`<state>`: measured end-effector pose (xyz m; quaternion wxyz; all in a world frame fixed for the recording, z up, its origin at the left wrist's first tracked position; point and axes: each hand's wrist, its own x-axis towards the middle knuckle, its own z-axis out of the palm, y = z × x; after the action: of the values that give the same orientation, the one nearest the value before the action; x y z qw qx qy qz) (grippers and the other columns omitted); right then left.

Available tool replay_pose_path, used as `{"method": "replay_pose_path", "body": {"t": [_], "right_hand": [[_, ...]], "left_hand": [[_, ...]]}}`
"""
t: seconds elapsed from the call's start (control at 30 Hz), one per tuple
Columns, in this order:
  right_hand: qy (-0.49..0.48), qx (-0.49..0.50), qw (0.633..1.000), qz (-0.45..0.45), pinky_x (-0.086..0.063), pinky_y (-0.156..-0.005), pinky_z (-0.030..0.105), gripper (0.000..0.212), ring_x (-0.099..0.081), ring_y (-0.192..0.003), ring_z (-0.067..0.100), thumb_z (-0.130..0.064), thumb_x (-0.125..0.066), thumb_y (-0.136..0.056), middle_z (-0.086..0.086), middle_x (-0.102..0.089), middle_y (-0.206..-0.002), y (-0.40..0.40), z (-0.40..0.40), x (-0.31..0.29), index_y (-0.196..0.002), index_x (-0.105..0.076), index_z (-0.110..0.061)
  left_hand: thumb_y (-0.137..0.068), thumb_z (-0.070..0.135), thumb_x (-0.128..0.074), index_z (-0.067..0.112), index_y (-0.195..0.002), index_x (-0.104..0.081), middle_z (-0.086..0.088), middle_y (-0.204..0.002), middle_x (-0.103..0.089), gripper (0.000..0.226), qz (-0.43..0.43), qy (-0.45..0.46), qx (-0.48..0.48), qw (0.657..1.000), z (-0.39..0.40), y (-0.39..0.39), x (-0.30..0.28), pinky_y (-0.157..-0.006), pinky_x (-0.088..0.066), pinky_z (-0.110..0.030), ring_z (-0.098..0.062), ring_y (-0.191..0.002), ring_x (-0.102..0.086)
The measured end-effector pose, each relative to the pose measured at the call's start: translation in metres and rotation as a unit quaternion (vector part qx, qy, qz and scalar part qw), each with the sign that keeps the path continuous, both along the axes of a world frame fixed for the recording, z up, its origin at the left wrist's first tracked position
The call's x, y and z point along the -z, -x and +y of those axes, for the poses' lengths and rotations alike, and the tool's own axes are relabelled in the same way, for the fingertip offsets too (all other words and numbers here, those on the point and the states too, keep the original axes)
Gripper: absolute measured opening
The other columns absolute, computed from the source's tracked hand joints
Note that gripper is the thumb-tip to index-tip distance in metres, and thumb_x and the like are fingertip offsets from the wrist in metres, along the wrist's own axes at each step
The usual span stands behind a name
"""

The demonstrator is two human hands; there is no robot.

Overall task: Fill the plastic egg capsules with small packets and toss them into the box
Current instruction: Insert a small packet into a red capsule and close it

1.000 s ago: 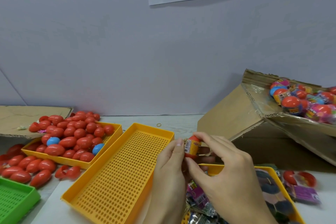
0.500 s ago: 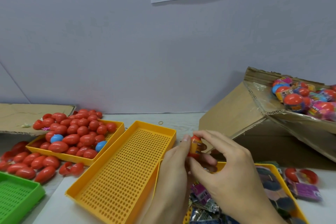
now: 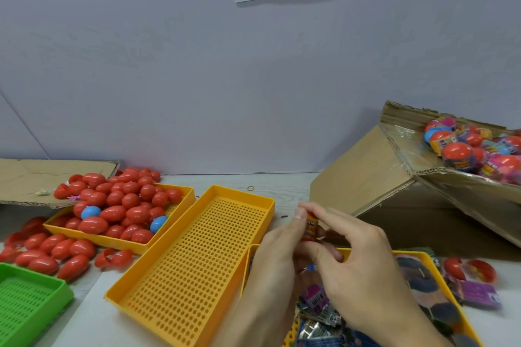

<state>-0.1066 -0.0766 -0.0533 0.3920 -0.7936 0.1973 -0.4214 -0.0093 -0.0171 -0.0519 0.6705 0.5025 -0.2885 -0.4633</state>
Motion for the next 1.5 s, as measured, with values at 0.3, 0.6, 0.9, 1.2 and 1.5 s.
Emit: {"method": "replay_pose_path", "body": {"t": [0.3,0.6,0.9,1.2,1.5], "right_hand": [[-0.045,-0.016,0.998,0.041,-0.055,-0.093,0.028,0.049,-0.059,-0.109,-0.007,-0.022,-0.076,-0.084,-0.035,-0.063,-0.111,0.006,-0.008,0.002,-0.114,-0.061,-0.058],[-0.117,-0.036,0.993,-0.005,-0.059,-0.078,0.024,0.055,-0.071,-0.095,0.006,-0.009,-0.080,-0.078,-0.013,-0.070,-0.102,0.005,-0.006,0.002,-0.104,-0.068,-0.056],[-0.142,-0.032,0.989,0.000,-0.061,-0.074,0.025,0.064,-0.073,-0.083,0.003,0.000,-0.070,-0.085,-0.017,-0.075,-0.089,0.004,-0.004,0.000,-0.092,-0.066,-0.063],[-0.274,-0.115,0.952,-0.078,-0.056,-0.090,0.026,0.033,-0.070,-0.104,0.012,-0.039,-0.067,-0.072,-0.005,-0.077,-0.104,0.005,-0.014,0.000,-0.103,-0.076,-0.032],[-0.335,-0.168,0.924,-0.075,-0.048,-0.099,0.039,0.035,-0.064,-0.116,0.019,-0.029,-0.066,-0.086,0.002,-0.071,-0.120,0.006,-0.017,0.002,-0.120,-0.069,-0.033]], "left_hand": [[-0.082,0.050,-0.056,0.024,-0.071,-0.078,-0.001,-0.072,-0.073,0.036,-0.005,0.011,0.005,1.000,0.001,-0.001,0.003,-0.058,-0.054,-0.024,-0.014,-0.067,-0.071],[-0.072,0.056,-0.059,0.010,-0.086,-0.073,-0.022,-0.075,-0.069,0.050,0.045,0.026,-0.004,0.999,-0.001,-0.002,0.001,-0.059,-0.056,-0.031,-0.029,-0.080,-0.071],[-0.083,0.042,-0.050,0.003,-0.083,-0.074,-0.030,-0.084,-0.069,0.046,0.059,0.034,-0.006,0.998,0.001,-0.002,0.000,-0.068,-0.059,-0.040,-0.033,-0.084,-0.072],[-0.083,0.035,-0.059,0.013,-0.082,-0.078,-0.020,-0.090,-0.070,0.029,0.050,0.073,-0.019,0.996,0.002,0.000,-0.005,-0.052,-0.046,-0.027,-0.021,-0.068,-0.065],[-0.077,0.037,-0.079,0.008,-0.096,-0.076,-0.020,-0.099,-0.072,0.034,0.087,0.049,-0.059,0.993,0.006,-0.002,-0.010,-0.058,-0.055,-0.027,-0.022,-0.081,-0.070]]}}
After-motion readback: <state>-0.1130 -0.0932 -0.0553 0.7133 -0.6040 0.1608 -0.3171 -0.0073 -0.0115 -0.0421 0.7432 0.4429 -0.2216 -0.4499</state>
